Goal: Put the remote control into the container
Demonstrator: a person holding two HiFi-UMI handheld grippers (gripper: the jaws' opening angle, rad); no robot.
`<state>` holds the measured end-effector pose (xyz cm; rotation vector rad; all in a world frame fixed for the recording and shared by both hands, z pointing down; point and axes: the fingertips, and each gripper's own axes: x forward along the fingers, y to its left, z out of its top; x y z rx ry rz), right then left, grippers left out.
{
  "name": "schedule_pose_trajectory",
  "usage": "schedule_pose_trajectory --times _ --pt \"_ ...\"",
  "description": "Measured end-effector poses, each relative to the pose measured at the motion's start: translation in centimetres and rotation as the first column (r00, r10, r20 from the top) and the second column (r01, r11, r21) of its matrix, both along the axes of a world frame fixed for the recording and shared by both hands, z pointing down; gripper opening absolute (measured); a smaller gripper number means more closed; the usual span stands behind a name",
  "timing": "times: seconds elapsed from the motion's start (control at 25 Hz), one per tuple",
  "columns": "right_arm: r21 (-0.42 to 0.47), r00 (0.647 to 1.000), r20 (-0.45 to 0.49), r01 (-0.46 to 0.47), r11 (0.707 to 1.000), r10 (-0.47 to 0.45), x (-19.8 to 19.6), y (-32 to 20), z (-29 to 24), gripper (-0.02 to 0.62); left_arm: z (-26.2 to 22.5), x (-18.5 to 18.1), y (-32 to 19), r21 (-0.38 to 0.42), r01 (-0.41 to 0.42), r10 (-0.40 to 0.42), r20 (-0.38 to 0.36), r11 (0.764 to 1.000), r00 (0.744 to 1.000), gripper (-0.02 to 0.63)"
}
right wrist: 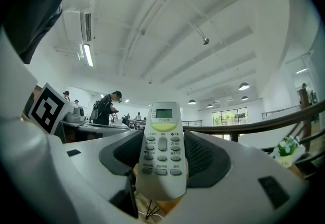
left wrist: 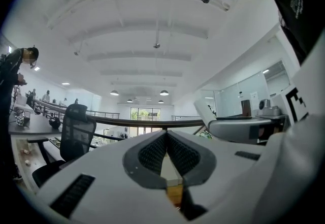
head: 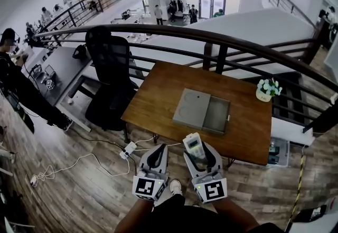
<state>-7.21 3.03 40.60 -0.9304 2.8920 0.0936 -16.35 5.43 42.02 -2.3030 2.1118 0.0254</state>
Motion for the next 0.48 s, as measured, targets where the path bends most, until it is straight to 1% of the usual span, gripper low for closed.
schedule_pose_trajectory --times 0.12,0.24,0.48 --pt "-0.011 1.000 -0.027 -0.006 1.000 0.006 -1.3 -1.3 0.3 0.267 0.0 -1.2 -1.1 -0.004 -0.024 0.024 0.000 1.000 1.000 0.008" --pt "-0.017 0.999 -0.029 -0.029 0.999 0.028 -2.5 -2.6 0.0 0.267 -0.5 -2.6 -2.0 -0.001 -0.038 0.037 -0.014 0.999 0.999 0.008" --pt "-0.017 0.995 -0.042 -0.093 0.996 0.092 -3.7 -4.9 0.3 0.267 -0.9 -4.8 -4.4 0.013 -0.085 0.086 -0.013 0.996 0.996 0.008"
